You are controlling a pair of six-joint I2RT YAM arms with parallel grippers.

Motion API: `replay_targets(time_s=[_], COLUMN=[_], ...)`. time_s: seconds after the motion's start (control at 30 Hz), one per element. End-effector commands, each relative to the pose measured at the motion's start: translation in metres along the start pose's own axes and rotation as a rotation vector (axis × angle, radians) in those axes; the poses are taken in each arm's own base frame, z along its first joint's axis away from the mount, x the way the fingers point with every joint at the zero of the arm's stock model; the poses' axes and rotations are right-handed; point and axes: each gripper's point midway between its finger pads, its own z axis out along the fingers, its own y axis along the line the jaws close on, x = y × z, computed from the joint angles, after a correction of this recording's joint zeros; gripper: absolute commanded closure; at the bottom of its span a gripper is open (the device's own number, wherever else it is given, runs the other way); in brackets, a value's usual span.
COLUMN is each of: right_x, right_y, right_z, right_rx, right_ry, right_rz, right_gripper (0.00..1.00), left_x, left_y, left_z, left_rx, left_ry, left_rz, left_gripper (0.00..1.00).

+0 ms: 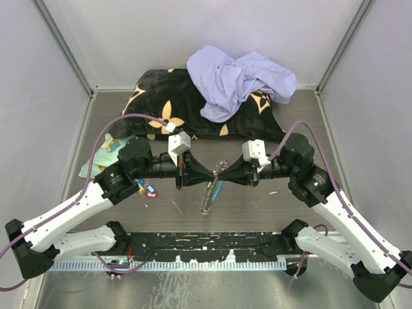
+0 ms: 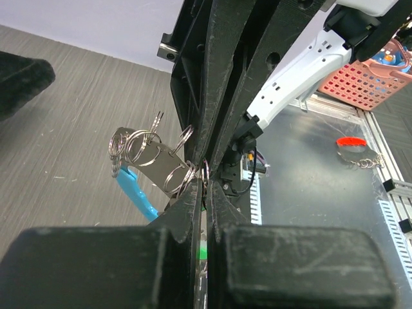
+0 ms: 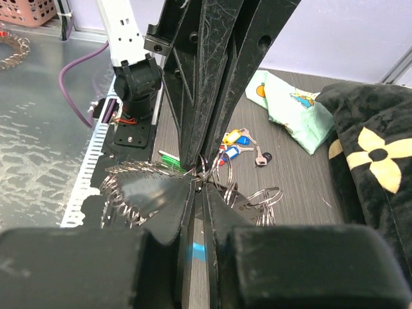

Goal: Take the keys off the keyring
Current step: Remove the key from the keyring.

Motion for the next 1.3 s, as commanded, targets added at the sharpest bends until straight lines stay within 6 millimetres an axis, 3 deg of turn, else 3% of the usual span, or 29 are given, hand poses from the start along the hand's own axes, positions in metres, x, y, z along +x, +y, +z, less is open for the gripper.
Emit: replay_targets(time_s=[0.0,0.87,1.13,1.27], right_x=[-0.03,-0.031,-0.025,-0.027], right_y=[-0.012,-0.008,-0.006,0.007], right_z=[-0.002,0.001,0.002,0.002], right_rx=[0.048,0.017,0.004,-0.066], right_ry=[-0.055,-0.054,-0.038,-0.043], right_rz=[-0.077,-0.047,-0.039,-0.058], right_gripper=[0.85,0.83,0.81,0.78], left_x=[-0.014,-0.004,-0.01,-0.011], left_y=[-0.012,-0.008,-0.009,-0.009], left_z=[-0.001,-0.005,-0.005,-0.005], left_rx=[0.021,-0.037,-0.037,-0.037], left_ry=[0.011,0.189,0.182,0.176], left_rz=[0.019,0.025,0.041,0.043], left_gripper=[1.0,1.0,1.0,1.0])
